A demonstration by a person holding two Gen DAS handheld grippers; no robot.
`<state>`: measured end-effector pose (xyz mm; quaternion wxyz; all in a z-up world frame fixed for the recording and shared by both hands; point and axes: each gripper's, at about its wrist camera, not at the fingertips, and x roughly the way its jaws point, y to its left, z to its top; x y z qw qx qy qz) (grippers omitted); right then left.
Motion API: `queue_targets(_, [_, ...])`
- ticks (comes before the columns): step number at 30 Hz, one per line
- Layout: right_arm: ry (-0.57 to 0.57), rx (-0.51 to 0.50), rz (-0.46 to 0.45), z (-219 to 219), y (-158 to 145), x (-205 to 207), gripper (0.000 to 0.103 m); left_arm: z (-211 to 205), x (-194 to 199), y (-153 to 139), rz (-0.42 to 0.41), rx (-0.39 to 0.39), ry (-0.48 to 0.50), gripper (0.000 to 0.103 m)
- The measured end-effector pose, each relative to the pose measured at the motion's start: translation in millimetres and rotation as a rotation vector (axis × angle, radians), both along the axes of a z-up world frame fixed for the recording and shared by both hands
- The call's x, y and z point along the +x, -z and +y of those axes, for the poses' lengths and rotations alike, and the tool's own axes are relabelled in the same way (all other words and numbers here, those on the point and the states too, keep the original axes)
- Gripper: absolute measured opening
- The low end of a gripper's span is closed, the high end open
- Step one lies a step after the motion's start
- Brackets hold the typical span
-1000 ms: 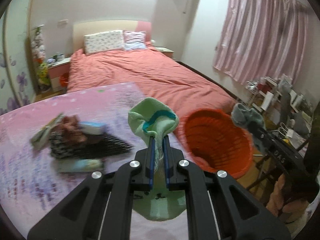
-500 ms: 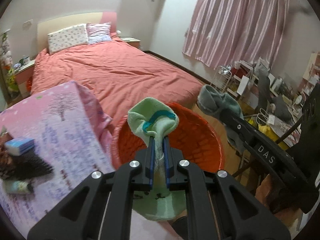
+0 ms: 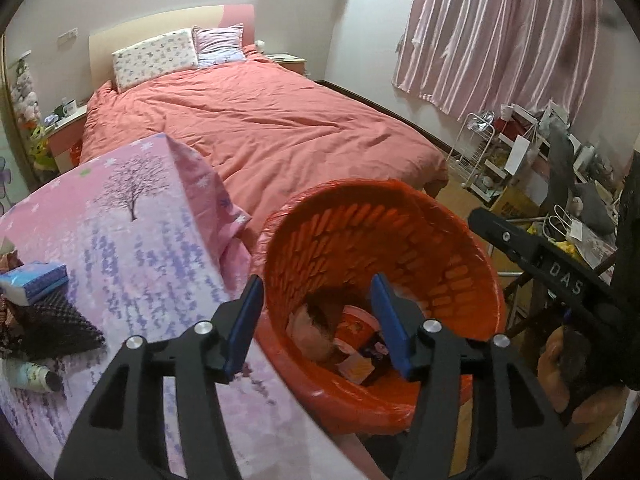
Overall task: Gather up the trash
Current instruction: 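Open the left tool over the basket while the right tool releases the towel, then move both open tools back over the items on the bed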
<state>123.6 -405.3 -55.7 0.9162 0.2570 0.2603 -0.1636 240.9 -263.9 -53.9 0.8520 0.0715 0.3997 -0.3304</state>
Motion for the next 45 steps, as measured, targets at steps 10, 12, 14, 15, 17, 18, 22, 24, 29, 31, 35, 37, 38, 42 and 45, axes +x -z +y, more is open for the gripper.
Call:
queue_targets(10, [-0.076, -0.087, 0.022, 39.0, -15.0, 0.1, 0.056, 75.8, -11.0, -7.6, -0.047, 0.040, -0.093, 0.064])
queue_targets(12, [-0.115, -0.101, 0.030, 52.0, -16.5, 4.0, 0.056, 98.1, -13.0, -8.6, -0.059, 0.051, -0.123, 0.066])
queue_targets(14, [-0.157, -0.117, 0.041, 69.1, -17.0, 7.3, 0.056, 119.4, -14.5, -9.0, -0.072, 0.063, -0.154, 0.067])
queue_targets(15, [-0.174, -0.122, 0.044, 74.5, -16.7, 8.9, 0.056, 130.3, -14.3, -9.3, -0.077, 0.070, -0.171, 0.067])
queue_targets(17, [-0.221, -0.134, 0.055, 91.1, -16.6, 12.9, 0.056, 159.1, -14.6, -7.7, -0.090, 0.089, -0.218, 0.068])
queue_targets(18, [-0.250, -0.138, 0.061, 101.9, -16.2, 15.8, 0.056, 171.1, -14.6, -6.7, -0.095, 0.096, -0.241, 0.068])
queue_targets(22, [-0.368, -0.142, 0.092, 146.8, -11.7, 30.9, 0.054, 233.8, -8.3, 0.0, -0.097, 0.130, -0.364, 0.068])
queue_targets(24, [-0.426, -0.152, 0.110, 171.3, -8.3, 39.4, 0.052, 264.4, -6.8, 2.5, -0.085, 0.135, -0.418, 0.068])
queue_targets(29, [-0.572, -0.164, 0.148, 229.4, 1.1, 60.3, 0.049, 330.5, 0.5, 7.1, -0.069, 0.151, -0.530, 0.068])
queue_targets(31, [-0.615, -0.173, 0.158, 250.1, 3.4, 69.5, 0.049, 350.9, 2.2, 8.3, -0.058, 0.151, -0.562, 0.068])
queue_targets(35, [-0.660, -0.181, 0.173, 275.3, 5.6, 86.7, 0.046, 382.7, 2.5, 9.9, -0.042, 0.142, -0.605, 0.068])
queue_targets(37, [-0.672, -0.174, 0.183, 281.6, 8.0, 95.2, 0.042, 395.2, 2.3, 10.7, -0.037, 0.138, -0.618, 0.069])
queue_targets(38, [-0.675, -0.172, 0.189, 284.3, 9.3, 98.8, 0.041, 400.2, 0.9, 12.2, -0.035, 0.136, -0.622, 0.069])
queue_targets(42, [-0.686, -0.183, 0.219, 295.7, 16.1, 111.4, 0.038, 410.1, 1.5, 14.0, -0.028, 0.129, -0.640, 0.069])
queue_targets(45, [-0.724, -0.182, 0.229, 298.2, 14.3, 107.7, 0.034, 418.7, 1.8, 15.0, -0.026, 0.125, -0.650, 0.070])
